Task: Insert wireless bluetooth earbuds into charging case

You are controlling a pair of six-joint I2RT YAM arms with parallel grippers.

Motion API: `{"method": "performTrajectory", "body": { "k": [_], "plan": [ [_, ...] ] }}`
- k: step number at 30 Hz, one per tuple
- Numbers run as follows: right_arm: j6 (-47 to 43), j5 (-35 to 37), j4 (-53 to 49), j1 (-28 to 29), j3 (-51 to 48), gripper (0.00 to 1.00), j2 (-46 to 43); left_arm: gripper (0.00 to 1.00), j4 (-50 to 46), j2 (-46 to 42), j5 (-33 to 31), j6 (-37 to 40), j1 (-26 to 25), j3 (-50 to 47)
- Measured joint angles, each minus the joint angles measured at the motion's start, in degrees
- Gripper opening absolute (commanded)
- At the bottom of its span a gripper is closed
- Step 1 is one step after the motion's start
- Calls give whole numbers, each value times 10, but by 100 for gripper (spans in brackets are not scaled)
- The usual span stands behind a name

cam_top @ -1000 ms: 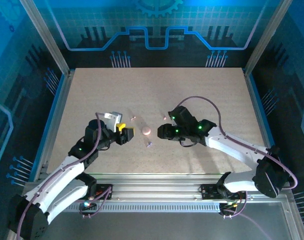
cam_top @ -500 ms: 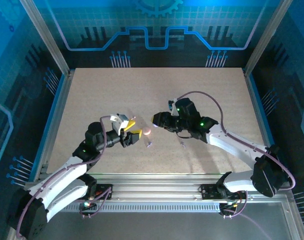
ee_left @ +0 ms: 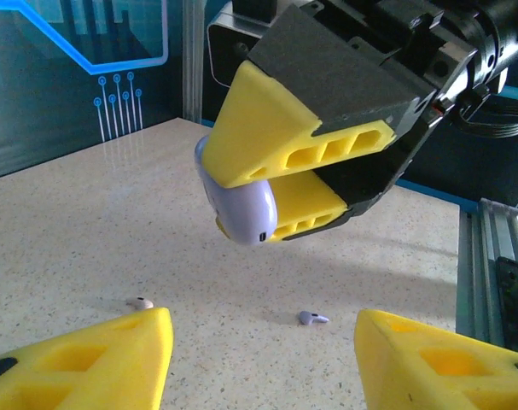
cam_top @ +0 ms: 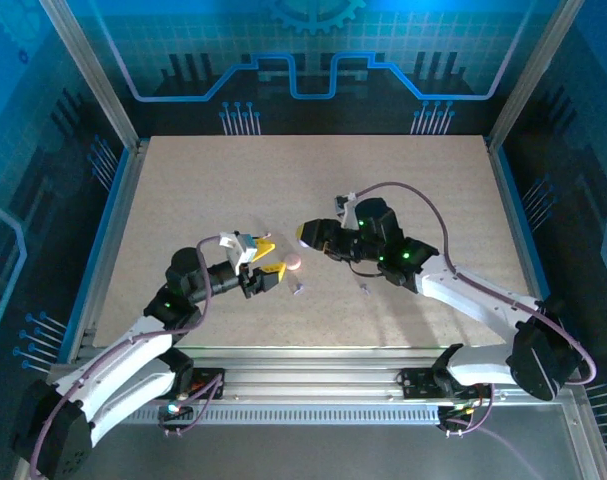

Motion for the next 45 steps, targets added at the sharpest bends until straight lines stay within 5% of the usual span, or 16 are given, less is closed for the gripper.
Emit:
{"method": "performTrajectory", "body": {
  "k": [27,45],
  "plan": [
    [-7,141,40,113,21,50,19,57,143,9,-32,-87,-5,-42],
    [-7,156,39,134,42,51,40,24,167,9,-46,-108,-5,-51]
  ]
}}
